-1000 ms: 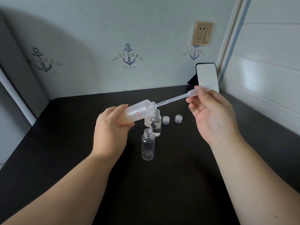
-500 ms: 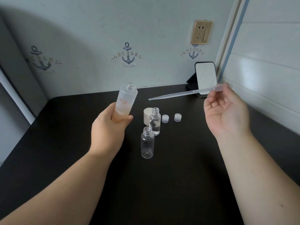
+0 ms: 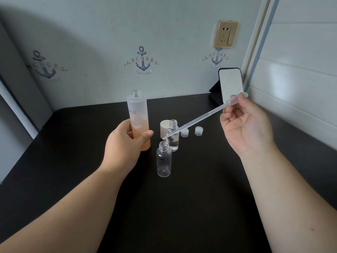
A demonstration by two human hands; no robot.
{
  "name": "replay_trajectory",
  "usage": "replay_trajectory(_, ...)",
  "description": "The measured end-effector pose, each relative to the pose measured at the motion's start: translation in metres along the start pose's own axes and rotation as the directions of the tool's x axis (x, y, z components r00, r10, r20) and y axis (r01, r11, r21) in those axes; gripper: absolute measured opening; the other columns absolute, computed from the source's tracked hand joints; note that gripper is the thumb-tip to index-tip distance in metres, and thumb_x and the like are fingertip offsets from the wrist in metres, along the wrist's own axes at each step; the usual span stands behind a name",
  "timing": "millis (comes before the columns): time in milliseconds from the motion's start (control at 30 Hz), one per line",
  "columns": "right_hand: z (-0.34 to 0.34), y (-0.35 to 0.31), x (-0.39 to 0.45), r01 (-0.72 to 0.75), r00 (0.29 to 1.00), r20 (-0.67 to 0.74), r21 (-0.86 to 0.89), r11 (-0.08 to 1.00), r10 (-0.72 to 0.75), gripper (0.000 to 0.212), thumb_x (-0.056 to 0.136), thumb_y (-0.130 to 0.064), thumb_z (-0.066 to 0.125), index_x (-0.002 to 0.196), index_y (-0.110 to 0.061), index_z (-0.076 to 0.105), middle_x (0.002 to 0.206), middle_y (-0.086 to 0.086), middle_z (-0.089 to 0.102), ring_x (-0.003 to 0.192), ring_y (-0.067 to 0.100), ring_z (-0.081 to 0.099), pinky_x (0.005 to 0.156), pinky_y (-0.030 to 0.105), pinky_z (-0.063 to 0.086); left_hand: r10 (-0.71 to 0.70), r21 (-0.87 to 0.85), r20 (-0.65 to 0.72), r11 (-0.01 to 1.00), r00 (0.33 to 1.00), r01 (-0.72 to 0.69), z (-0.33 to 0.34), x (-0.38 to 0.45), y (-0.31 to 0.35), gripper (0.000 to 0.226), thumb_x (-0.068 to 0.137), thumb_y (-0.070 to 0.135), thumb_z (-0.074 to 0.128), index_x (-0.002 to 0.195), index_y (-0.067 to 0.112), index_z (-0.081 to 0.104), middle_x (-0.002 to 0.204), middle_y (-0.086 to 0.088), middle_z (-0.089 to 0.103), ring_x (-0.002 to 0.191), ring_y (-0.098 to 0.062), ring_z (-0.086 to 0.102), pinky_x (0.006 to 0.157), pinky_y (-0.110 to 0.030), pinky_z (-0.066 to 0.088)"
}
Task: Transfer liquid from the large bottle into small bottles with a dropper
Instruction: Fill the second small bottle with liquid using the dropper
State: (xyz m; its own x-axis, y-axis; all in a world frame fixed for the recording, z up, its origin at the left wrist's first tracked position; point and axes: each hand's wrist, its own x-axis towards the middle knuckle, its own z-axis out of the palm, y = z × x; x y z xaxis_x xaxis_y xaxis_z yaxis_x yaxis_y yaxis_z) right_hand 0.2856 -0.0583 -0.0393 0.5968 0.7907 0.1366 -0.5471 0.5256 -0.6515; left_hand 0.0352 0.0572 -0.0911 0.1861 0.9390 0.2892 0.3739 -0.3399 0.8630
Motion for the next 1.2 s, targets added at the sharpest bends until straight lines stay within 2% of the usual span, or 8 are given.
replay_trajectory(167,-0.002,0.001,0.001,0.005,1.0,0.01,-0.021,1.0,-0.005,0.027,0.095,-0.016,0.065,0.07,-0.008,0.072,0.076,0.0,0.067,0.062,0.011,0.058,0.057,0.021,0.047,-0.048,-0.116,0.027,0.992,0.998,0.051,-0.004,-0.008,0.003,0.054,0.085,0.039,0.077,0.134,0.03,0.056,0.114,0.019,0.066,0.104,-0.003,0.064,0.086,-0.028,0.054)
replay_trajectory(233,-0.002,0.001,0.002,0.006,1.0,0.011,-0.03,1.0,-0.005,0.028,0.095,-0.015,0.064,0.069,-0.009,0.073,0.075,0.0,0.067,0.061,0.011,0.058,0.057,0.021,0.047,-0.039,-0.204,-0.066,0.979,0.997,0.025,-0.012,-0.017,0.007,0.042,0.084,0.025,0.068,0.125,0.033,0.06,0.11,0.018,0.067,0.1,0.001,0.064,0.088,-0.033,0.056)
replay_trajectory(333,-0.003,0.002,0.001,0.002,1.0,0.019,-0.037,0.999,-0.001,0.026,0.094,-0.015,0.066,0.07,-0.009,0.073,0.075,0.0,0.067,0.062,0.011,0.058,0.058,0.021,0.047,0.114,-0.179,-0.155,0.974,0.981,-0.142,-0.026,-0.033,0.015,0.029,0.076,0.022,0.055,0.099,0.036,0.064,0.092,0.014,0.066,0.084,-0.003,0.063,0.069,-0.021,0.053)
replay_trajectory(400,-0.003,0.002,0.001,0.002,1.0,0.029,-0.043,0.999,-0.001,0.025,0.094,-0.015,0.066,0.07,-0.009,0.073,0.076,0.0,0.068,0.062,0.012,0.058,0.058,0.021,0.048,0.224,-0.238,-0.038,0.944,0.974,-0.227,-0.028,-0.043,0.02,0.02,0.078,0.028,0.057,0.094,0.03,0.068,0.088,0.007,0.069,0.076,-0.011,0.064,0.062,-0.02,0.052)
replay_trajectory(533,-0.002,0.002,0.0,-0.001,0.999,0.037,-0.046,0.999,0.003,0.026,0.094,-0.016,0.066,0.07,-0.01,0.074,0.074,0.0,0.067,0.061,0.012,0.058,0.057,0.021,0.048,0.309,-0.195,0.353,0.948,0.883,-0.253,-0.021,-0.048,0.023,0.042,0.077,0.054,0.068,0.106,0.024,0.07,0.092,-0.004,0.074,0.077,-0.036,0.063,0.071,-0.049,0.054)
replay_trajectory(633,0.0,0.001,0.0,-0.007,1.0,0.016,-0.014,1.0,0.007,0.022,0.094,-0.014,0.066,0.075,-0.008,0.076,0.072,0.002,0.065,0.06,0.013,0.059,0.056,0.022,0.048,0.256,-0.034,0.501,0.96,0.827,-0.276,-0.018,-0.044,0.023,0.052,0.069,0.066,0.074,0.107,0.031,0.067,0.089,-0.004,0.073,0.07,-0.025,0.061,0.071,-0.048,0.054)
replay_trajectory(800,0.0,0.001,0.0,0.011,0.999,0.045,-0.026,1.0,-0.01,0.023,0.094,-0.014,0.065,0.074,-0.009,0.075,0.072,0.001,0.065,0.061,0.012,0.058,0.057,0.021,0.048,0.196,0.129,0.552,0.94,0.81,-0.315,-0.015,-0.039,0.021,0.05,0.066,0.066,0.075,0.096,0.026,0.067,0.087,0.003,0.073,0.07,-0.014,0.063,0.07,-0.042,0.055)
replay_trajectory(1200,-0.003,0.001,0.003,0.075,0.995,0.076,-0.068,0.995,-0.07,0.015,0.093,-0.014,0.068,0.082,-0.013,0.077,0.074,-0.001,0.066,0.063,0.01,0.057,0.06,0.02,0.047,0.224,0.012,0.602,0.957,0.766,-0.29,-0.012,-0.031,0.021,0.025,0.077,0.039,0.075,0.09,0.019,0.067,0.08,0.001,0.067,0.069,-0.018,0.059,0.067,-0.037,0.051)
